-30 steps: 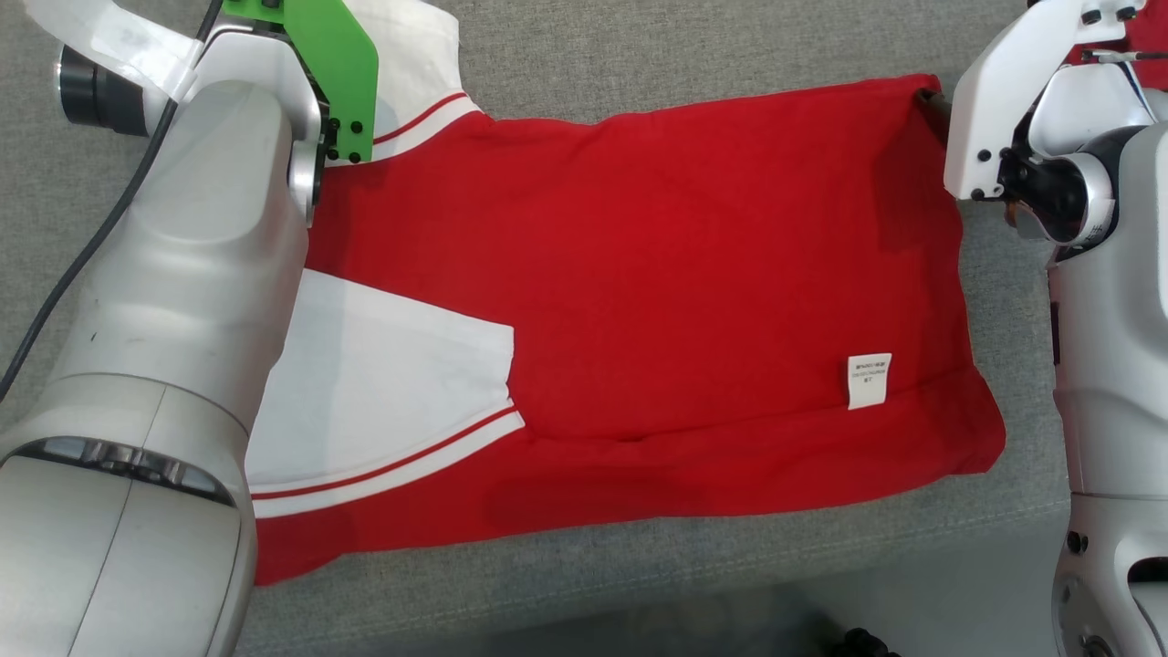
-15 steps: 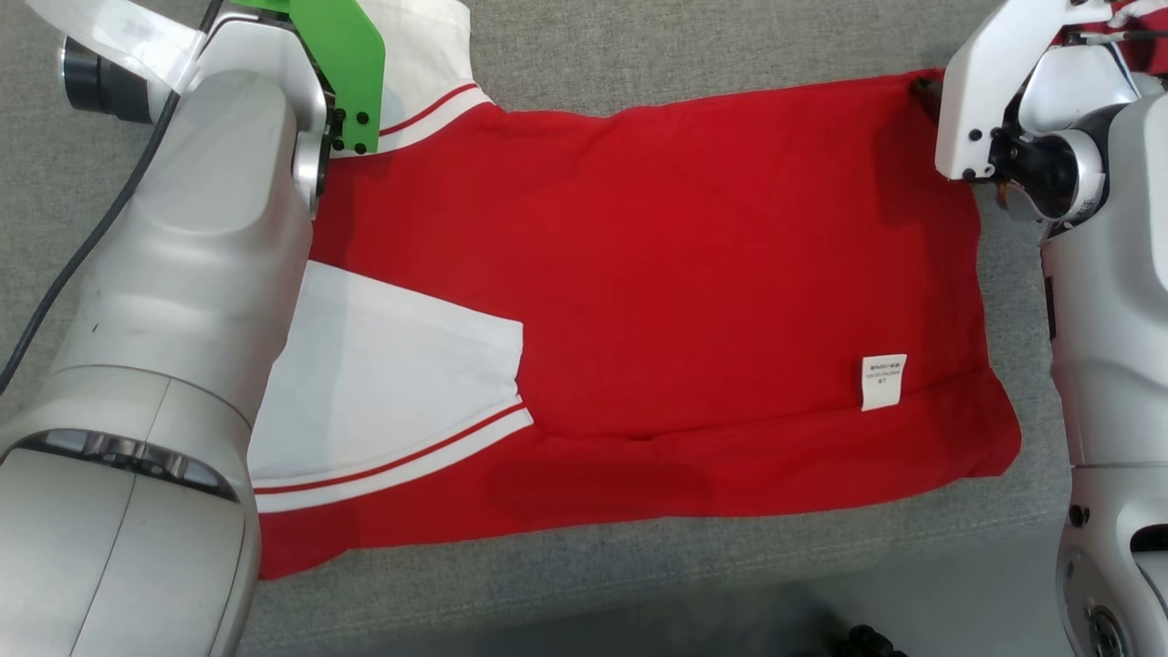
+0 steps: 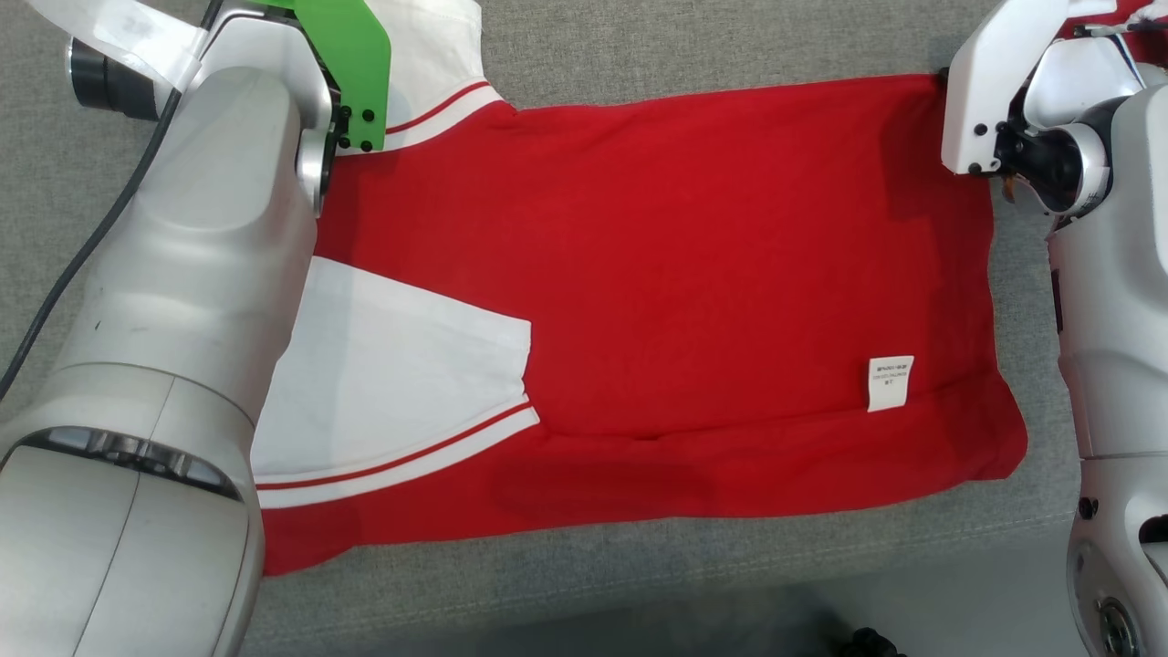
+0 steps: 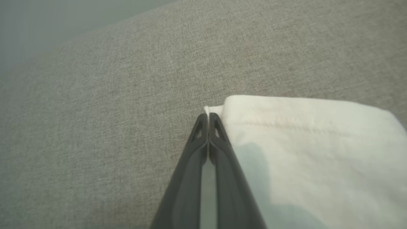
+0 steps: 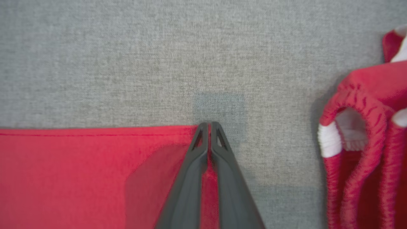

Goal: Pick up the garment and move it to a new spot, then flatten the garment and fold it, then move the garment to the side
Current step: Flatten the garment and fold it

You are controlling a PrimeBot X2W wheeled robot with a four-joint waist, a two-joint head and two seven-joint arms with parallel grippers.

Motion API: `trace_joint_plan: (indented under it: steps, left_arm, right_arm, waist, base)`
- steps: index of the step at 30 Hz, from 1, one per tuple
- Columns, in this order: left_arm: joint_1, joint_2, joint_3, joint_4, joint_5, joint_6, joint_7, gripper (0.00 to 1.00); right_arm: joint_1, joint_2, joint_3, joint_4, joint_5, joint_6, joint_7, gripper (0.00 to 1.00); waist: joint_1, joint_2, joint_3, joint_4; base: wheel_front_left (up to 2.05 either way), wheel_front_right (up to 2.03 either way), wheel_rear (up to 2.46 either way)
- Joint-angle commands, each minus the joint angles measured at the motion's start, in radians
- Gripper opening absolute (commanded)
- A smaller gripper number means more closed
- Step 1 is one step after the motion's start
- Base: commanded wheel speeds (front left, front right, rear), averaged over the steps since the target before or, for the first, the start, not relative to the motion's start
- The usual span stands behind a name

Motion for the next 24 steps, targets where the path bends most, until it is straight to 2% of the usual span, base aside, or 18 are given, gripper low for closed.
trace_joint_plan:
  steps: [1,2,3,4,5,8,9,10,11,18,24]
  left_arm:
    - [0.000,0.006,-0.004,0.014,-0.005,-0.003,0.012,0.00]
    - [-0.002,0.006,-0.004,0.014,-0.007,-0.003,0.011,0.00]
    - [-0.003,0.005,-0.005,0.014,-0.009,-0.003,0.013,0.00]
    - [-0.004,0.005,-0.006,0.014,-0.011,-0.003,0.013,0.00]
    - [-0.005,0.005,-0.007,0.015,-0.013,-0.002,0.014,0.00]
    - [-0.005,0.004,-0.008,0.015,-0.016,0.001,0.015,0.00]
    - [-0.006,0.004,-0.008,0.015,-0.018,0.002,0.015,0.00]
    - [-0.006,0.004,-0.009,0.015,-0.019,0.003,0.015,0.00]
    - [-0.007,0.004,-0.010,0.015,-0.021,0.005,0.013,0.00]
    - [0.001,0.002,0.001,0.009,-0.048,0.011,-0.029,0.00]
    - [0.021,0.000,0.025,-0.032,-0.084,0.004,-0.125,0.00]
  right_arm:
    - [0.025,-0.011,-0.003,0.014,0.001,-0.003,0.004,0.22]
    - [0.025,-0.012,0.003,0.014,0.003,-0.003,0.006,0.25]
    - [0.025,-0.012,0.007,0.013,0.005,-0.003,0.008,0.17]
    - [0.024,-0.014,0.009,0.011,0.008,-0.003,0.006,0.02]
    - [0.023,-0.015,0.012,0.012,0.009,-0.003,0.006,0.00]
    - [0.024,-0.017,0.019,0.013,0.013,-0.003,0.008,0.03]
    - [0.023,-0.018,0.020,0.012,0.015,-0.003,0.006,0.13]
    - [0.023,-0.018,0.025,0.013,0.017,-0.003,0.004,0.04]
    - [0.025,-0.017,0.032,0.014,0.019,-0.002,0.005,0.00]
    - [0.032,-0.025,0.039,0.011,0.034,-0.002,-0.023,0.00]
    - [0.051,-0.044,0.037,-0.022,0.073,-0.002,-0.041,0.00]
  waist:
    - [0.0000,0.0000,-0.004,-0.001]
    - [0.0000,0.0000,-0.005,-0.002]
    - [0.0000,0.0000,-0.006,-0.003]
    - [0.0000,0.0000,-0.007,-0.004]
    - [0.0000,0.0000,-0.008,-0.004]
    - [0.0000,0.0000,-0.010,-0.005]
    - [0.0000,0.0000,-0.010,-0.005]
    - [0.0000,0.0000,-0.010,-0.005]
    - [0.0000,0.0000,-0.011,-0.004]
    - [0.0000,0.0000,-0.021,0.006]
    - [0.0000,0.0000,-0.042,0.032]
  base:
    - [0.00,0.00,0.00]
    - [0.00,0.00,0.00]
    - [0.00,0.00,0.00]
    - [0.00,0.00,0.00]
    - [0.00,0.00,0.00]
    - [0.00,0.00,0.00]
    - [0.00,0.00,0.00]
    - [0.00,0.00,0.00]
    - [0.00,0.00,0.00]
    - [0.00,0.00,0.00]
    - [0.00,0.00,0.00]
